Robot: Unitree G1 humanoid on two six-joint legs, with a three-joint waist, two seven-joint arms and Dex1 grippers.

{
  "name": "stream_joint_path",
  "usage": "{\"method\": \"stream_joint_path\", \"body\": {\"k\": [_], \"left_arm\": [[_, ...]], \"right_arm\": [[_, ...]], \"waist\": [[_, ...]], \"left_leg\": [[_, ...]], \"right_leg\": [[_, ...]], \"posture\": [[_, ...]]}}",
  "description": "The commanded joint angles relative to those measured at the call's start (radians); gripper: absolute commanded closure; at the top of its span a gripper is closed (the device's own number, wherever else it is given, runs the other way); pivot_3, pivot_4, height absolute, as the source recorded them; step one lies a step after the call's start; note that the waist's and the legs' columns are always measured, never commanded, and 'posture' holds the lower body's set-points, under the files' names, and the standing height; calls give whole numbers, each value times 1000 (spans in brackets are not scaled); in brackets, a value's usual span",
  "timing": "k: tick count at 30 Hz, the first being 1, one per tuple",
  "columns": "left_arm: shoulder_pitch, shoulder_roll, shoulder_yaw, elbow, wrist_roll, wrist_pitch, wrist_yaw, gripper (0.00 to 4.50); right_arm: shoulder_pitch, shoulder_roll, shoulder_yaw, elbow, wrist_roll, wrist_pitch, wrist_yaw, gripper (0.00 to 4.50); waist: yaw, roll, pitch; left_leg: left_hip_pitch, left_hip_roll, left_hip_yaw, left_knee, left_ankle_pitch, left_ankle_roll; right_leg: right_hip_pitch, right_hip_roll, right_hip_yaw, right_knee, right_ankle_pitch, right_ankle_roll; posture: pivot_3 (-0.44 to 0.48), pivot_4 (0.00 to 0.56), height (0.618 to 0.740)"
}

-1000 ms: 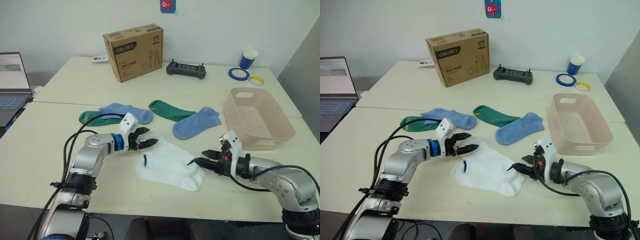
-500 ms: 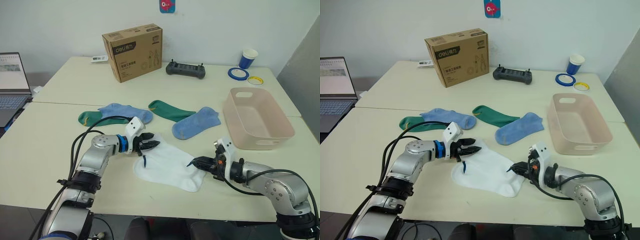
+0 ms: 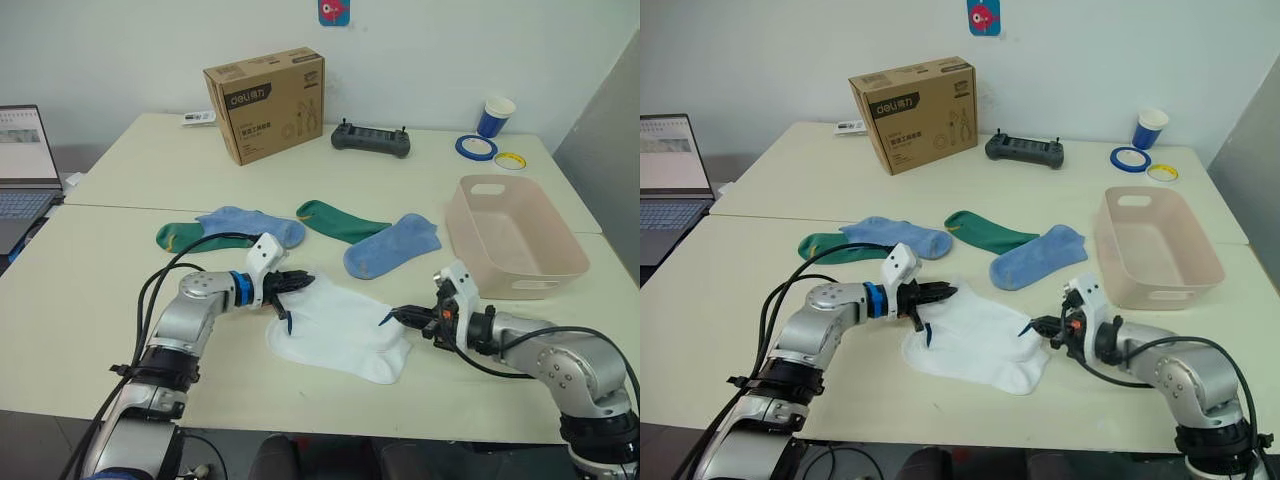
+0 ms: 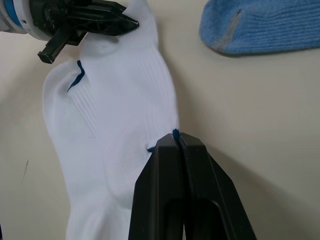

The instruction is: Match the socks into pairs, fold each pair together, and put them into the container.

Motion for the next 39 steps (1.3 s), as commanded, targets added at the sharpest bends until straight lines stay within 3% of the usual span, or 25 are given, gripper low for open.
{"method": "stream_joint_path", "body": {"k": [1,9,21,30,39], "left_arm": [[46,-25,42,-175,-80,135,66,4485],[167,-84,129,-512,-207,435,293,4485],[349,-135,264,-757,-362,707,524,4485],[448,-138,215,-765,-329,602,559,4485],[404,-142,202,-679,-298,462,556,4485]], "right_arm": [[-63,-29,-26,42,9,-31,50,4500],[-221,-110,8,254,-42,-80,162,4500],[-380,-123,110,386,-72,-56,302,4500],[-357,-100,202,465,-188,-163,337,4500],[-489,32,212,677,-314,-364,319,4500]], "waist": [[2,0,0],[1,0,0],[-4,0,0],[-4,0,0],[-15,0,0]], "left_leg": [[0,0,0,0,0,0],[0,0,0,0,0,0],[1,0,-1,1,0,0],[1,0,-1,1,0,0],[1,0,0,1,1,-2]], "right_leg": [[0,0,0,0,0,0],[0,0,0,0,0,0],[0,0,0,0,0,0],[1,0,0,0,0,0],[0,0,2,0,2,-1]], "posture": [[0,150,740],[0,150,740],[0,150,740],[0,150,740],[0,150,740]]}}
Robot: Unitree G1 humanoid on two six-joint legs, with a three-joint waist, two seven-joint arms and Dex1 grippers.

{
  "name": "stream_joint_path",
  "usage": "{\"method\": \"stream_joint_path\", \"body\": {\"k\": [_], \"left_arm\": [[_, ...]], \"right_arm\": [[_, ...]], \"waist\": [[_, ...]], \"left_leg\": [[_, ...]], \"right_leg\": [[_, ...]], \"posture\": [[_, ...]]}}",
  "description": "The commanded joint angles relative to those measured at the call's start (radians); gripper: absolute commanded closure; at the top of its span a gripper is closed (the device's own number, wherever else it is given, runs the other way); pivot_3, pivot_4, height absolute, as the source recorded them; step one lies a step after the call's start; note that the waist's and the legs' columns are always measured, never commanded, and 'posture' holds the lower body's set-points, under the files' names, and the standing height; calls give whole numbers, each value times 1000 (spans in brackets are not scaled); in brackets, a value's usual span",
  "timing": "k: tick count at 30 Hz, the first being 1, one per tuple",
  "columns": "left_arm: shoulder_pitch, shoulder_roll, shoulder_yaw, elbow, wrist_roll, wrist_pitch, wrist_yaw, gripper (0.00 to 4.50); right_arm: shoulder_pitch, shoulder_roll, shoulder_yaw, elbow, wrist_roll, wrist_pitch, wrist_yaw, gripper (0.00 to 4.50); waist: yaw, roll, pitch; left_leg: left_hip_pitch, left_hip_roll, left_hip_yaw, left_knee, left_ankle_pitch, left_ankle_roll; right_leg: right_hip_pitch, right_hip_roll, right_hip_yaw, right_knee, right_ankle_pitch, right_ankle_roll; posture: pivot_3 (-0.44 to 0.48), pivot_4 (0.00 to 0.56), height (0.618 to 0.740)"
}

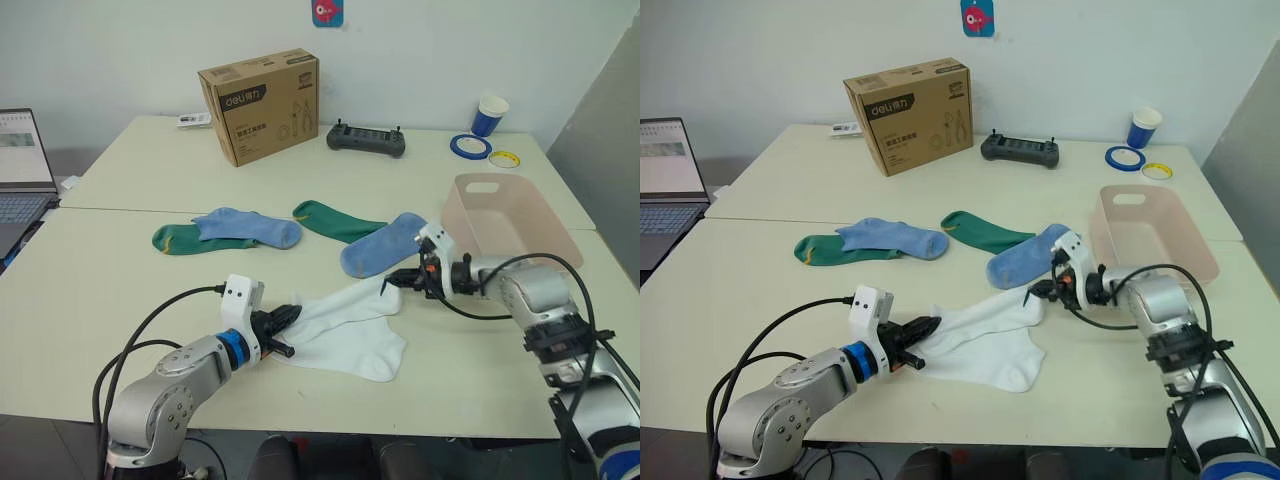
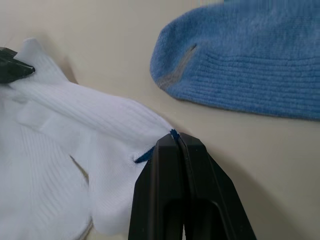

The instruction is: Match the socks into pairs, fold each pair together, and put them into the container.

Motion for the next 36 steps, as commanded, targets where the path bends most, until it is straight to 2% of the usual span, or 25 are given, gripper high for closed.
{"method": "stream_joint_path", "body": {"k": [1,9,11,14,15,19,21,23,25,29,32,36], "left_arm": [[-15,13,-3,3,7,-50,-13,4485],[1,46,-36,28,18,-83,-42,4485],[-6,41,-39,39,23,-98,-39,4500],[-17,46,-41,54,17,-115,-55,3855],[-22,52,-34,63,13,-116,-62,3443],[-43,85,-15,96,15,-134,-96,2233],[-78,140,4,128,-16,-129,-174,1630],[-143,238,10,200,-36,-138,-311,1036],[-213,327,-15,286,-25,-166,-436,1036],[-325,396,-89,427,33,-257,-587,1036],[-484,358,-213,586,140,-388,-687,1036],[-627,246,-313,741,217,-477,-744,1036]], "right_arm": [[-59,23,-38,44,-30,-72,-3,4500],[-82,75,-37,103,-77,-145,3,4500],[-76,80,-43,104,-84,-154,-5,4074],[-67,72,-62,92,-82,-154,-8,3297],[-60,62,-73,76,-79,-149,-8,2818],[-23,33,-114,-2,-68,-123,-19,1455],[34,8,-147,-119,-37,-75,-24,774],[134,-26,-185,-303,13,-11,-31,735],[221,-39,-195,-452,49,36,-44,735],[307,-48,-152,-603,51,46,-67,735],[339,-37,-39,-676,-6,-18,-80,735],[308,-28,105,-645,-133,-149,-80,735]], "waist": [[-2,0,0],[-4,0,0],[-4,0,0],[-5,0,0],[-5,0,0],[-3,0,0],[-2,0,0],[0,0,0],[5,0,0],[-5,3,1],[-3,3,1],[1,3,1]], "left_leg": [[0,0,0,0,0,0],[0,0,0,-1,0,0],[0,0,0,-1,0,0],[0,0,0,-1,0,0],[0,0,0,-1,0,0],[-1,0,0,-1,0,0],[0,0,0,-1,0,0],[-1,0,-2,-2,0,0],[-2,1,-4,-2,0,0],[-2,0,-5,-2,0,-1],[-2,0,-7,-2,2,-3],[-2,0,-9,-1,3,-3]], "right_leg": [[0,0,0,0,0,0],[0,0,-1,0,0,0],[0,0,0,0,0,0],[0,0,-1,0,0,0],[0,0,-1,0,0,0],[0,0,-1,0,0,0],[0,0,-1,0,0,0],[0,0,-3,0,0,0],[0,0,-6,0,0,-1],[0,0,-7,0,-1,-2],[0,0,-8,-1,-3,2],[1,1,-10,0,-3,2]], "posture": [[0,150,740],[0,150,740],[0,150,740],[0,150,740],[0,150,740],[0,150,740],[0,150,740],[0,150,740],[0,150,740],[0,150,740],[0,150,740],[0,150,740]]}}
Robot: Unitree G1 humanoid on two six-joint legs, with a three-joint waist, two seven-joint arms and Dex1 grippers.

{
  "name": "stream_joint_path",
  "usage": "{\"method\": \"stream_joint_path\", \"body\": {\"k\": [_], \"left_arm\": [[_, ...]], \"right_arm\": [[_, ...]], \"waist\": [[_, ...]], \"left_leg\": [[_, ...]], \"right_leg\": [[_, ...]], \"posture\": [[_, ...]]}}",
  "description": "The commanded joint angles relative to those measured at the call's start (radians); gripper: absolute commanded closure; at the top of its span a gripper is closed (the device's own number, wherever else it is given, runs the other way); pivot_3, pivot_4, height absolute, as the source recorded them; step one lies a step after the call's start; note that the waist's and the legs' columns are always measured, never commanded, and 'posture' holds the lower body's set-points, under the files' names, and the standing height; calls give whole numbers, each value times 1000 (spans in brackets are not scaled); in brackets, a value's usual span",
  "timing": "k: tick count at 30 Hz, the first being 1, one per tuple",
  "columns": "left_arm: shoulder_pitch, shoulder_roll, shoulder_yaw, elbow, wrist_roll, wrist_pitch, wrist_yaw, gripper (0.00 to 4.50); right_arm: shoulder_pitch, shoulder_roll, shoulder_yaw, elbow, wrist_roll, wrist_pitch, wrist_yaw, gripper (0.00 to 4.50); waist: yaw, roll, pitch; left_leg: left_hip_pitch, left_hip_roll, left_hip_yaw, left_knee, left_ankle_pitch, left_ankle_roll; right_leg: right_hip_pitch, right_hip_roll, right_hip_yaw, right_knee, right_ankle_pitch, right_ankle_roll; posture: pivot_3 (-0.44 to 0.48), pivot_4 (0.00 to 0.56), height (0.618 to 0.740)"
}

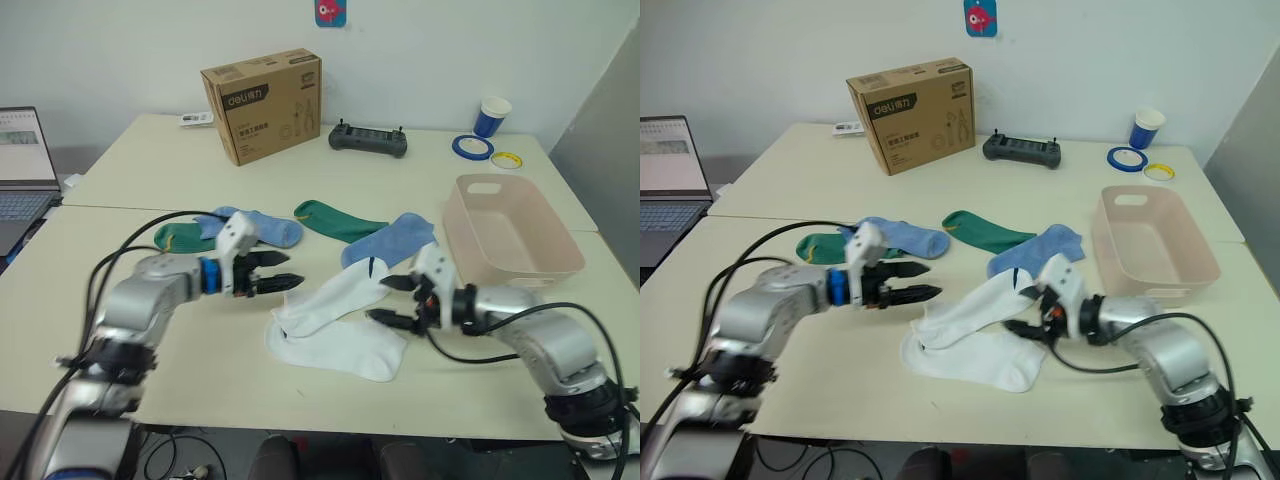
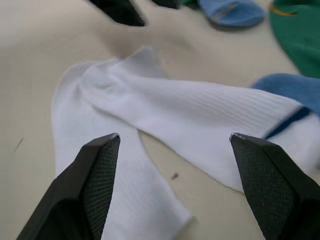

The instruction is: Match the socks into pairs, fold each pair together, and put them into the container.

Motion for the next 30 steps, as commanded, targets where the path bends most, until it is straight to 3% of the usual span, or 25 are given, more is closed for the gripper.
{"method": "stream_joint_path", "body": {"k": [1,6,13,19,30], "left_arm": [[-79,-71,-58,93,56,-78,-48,1036],[-146,-186,-130,244,144,-175,-78,1036],[-184,-247,-122,371,200,-246,-63,1036],[-222,-275,-84,445,208,-255,-47,1036],[-206,-269,-75,410,200,-248,-84,4403]], "right_arm": [[-41,0,84,4,-100,-121,1,735],[-104,62,214,135,-252,-292,-19,735],[-159,102,317,264,-405,-497,14,735],[-166,136,306,305,-428,-545,43,735],[-82,56,163,222,-405,-520,54,735]], "waist": [[2,0,0],[-2,0,0],[-1,0,0],[4,0,0],[15,0,0]], "left_leg": [[0,0,0,0,0,0],[-1,0,-1,0,0,0],[-1,0,-3,-1,0,1],[-1,0,-3,0,0,0],[-1,0,-3,0,0,0]], "right_leg": [[0,0,0,0,0,0],[-1,1,0,0,3,-5],[-1,1,-2,0,3,-5],[0,1,-2,1,3,-5],[0,1,-3,1,3,-5]], "posture": [[0,150,740],[0,150,740],[0,150,740],[0,150,740],[0,150,740]]}}
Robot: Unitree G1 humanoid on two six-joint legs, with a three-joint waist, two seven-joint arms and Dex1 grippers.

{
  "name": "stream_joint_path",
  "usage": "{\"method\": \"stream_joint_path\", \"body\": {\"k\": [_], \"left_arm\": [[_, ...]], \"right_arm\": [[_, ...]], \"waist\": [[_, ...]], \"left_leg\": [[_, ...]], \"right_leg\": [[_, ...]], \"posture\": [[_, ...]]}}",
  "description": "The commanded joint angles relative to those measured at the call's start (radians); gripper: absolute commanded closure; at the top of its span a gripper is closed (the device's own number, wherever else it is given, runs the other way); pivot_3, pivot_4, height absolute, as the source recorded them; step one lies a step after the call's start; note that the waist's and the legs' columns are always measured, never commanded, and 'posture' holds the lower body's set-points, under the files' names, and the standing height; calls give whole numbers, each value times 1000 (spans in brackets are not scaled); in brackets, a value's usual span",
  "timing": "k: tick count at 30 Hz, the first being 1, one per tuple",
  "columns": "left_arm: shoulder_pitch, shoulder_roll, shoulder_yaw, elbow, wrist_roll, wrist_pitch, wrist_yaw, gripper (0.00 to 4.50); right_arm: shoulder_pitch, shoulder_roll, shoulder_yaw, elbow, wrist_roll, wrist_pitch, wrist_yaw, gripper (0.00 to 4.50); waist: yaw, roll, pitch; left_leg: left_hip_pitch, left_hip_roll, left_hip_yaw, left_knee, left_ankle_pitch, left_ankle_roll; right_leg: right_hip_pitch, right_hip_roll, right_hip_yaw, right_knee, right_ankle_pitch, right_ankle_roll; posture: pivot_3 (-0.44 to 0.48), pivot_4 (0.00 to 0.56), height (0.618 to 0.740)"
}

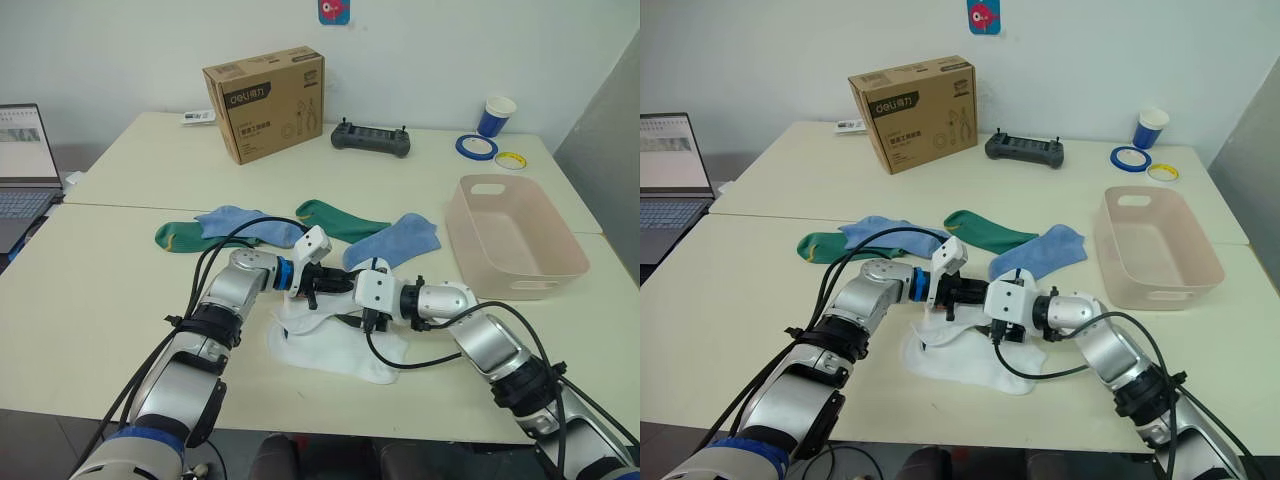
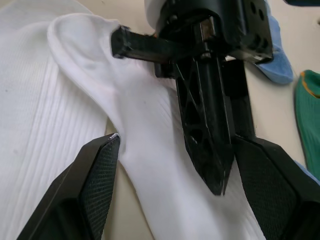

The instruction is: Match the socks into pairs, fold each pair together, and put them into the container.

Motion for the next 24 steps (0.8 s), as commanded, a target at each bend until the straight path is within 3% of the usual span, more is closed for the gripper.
{"method": "stream_joint_path", "body": {"k": [1,7,14,24], "left_arm": [[-23,12,53,-27,-9,-5,14,4478],[-34,9,65,-15,3,0,16,4478],[-78,-19,155,-56,-78,220,84,4478],[-75,-57,369,-260,-320,440,179,4478]], "right_arm": [[36,-45,-43,-94,37,1,48,735],[86,-88,-80,-194,64,19,72,735],[99,-34,-56,-191,44,34,33,735],[203,125,-295,-300,357,453,-82,735]], "waist": [[1,0,0],[3,0,0],[3,0,0],[5,0,0]], "left_leg": [[0,0,0,0,0,0],[0,0,0,0,0,0],[0,0,-1,0,0,0],[0,1,-1,0,2,-4]], "right_leg": [[0,0,0,0,0,0],[0,0,0,0,0,0],[0,0,-1,0,0,0],[1,0,-2,2,0,0]], "posture": [[0,150,740],[0,150,740],[0,150,740],[0,150,740]]}}
